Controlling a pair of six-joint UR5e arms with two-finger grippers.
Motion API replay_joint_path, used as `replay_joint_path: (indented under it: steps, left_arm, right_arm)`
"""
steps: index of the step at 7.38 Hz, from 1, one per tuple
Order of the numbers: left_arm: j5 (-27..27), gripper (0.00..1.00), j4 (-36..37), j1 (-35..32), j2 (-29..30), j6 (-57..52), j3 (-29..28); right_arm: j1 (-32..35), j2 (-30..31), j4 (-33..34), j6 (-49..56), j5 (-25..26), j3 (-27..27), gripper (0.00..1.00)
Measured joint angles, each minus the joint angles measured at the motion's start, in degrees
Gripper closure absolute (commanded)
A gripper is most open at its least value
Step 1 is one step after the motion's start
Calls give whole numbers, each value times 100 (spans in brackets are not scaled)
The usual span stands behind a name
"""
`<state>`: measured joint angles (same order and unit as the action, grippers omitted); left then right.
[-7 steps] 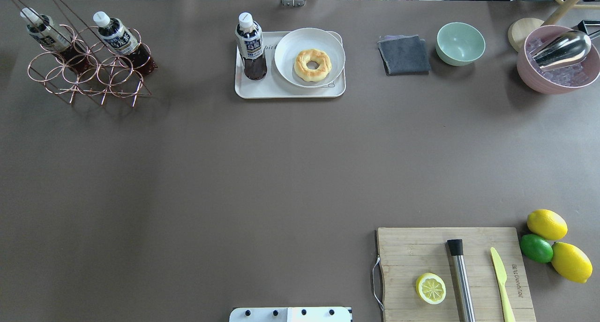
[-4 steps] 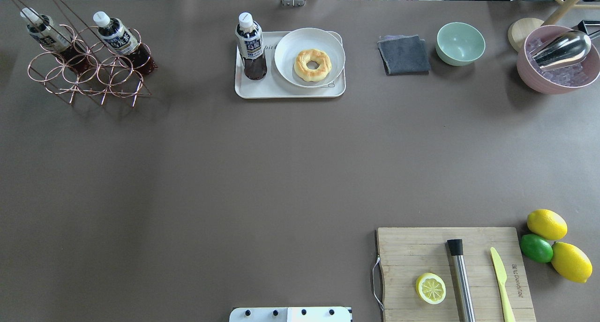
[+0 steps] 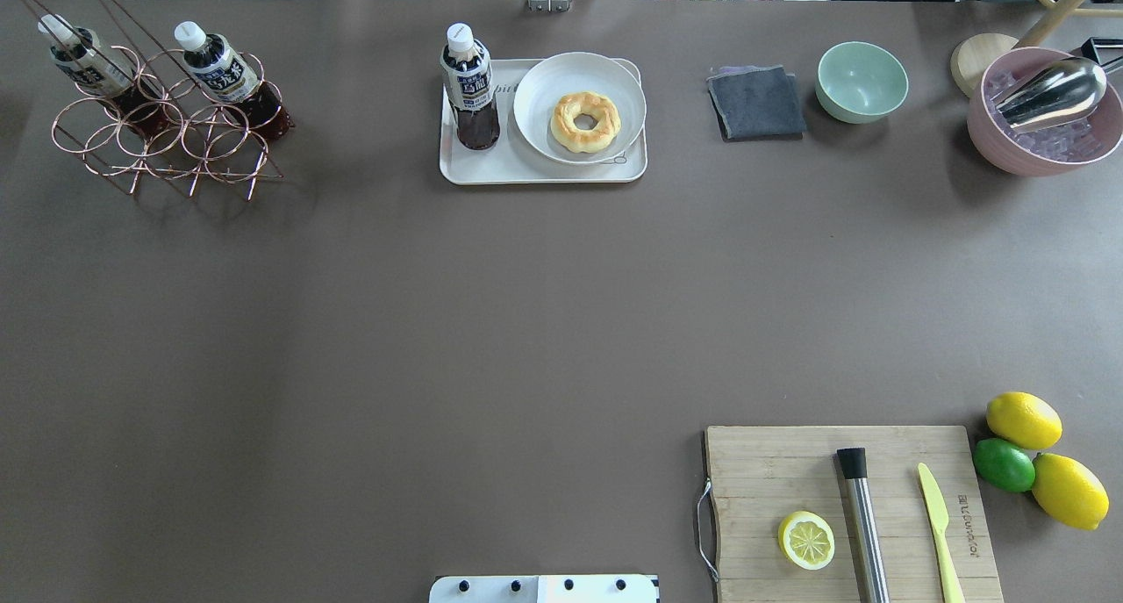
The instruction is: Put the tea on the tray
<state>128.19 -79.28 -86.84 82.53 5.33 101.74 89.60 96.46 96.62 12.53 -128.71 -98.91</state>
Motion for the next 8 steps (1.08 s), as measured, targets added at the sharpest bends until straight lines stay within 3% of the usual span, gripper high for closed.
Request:
replay_joint_path:
  steps: [8]
  left_arm:
    - [13, 2, 0, 0, 0, 2, 13]
  right_arm:
    - [-13, 10, -73, -13, -5, 12, 0]
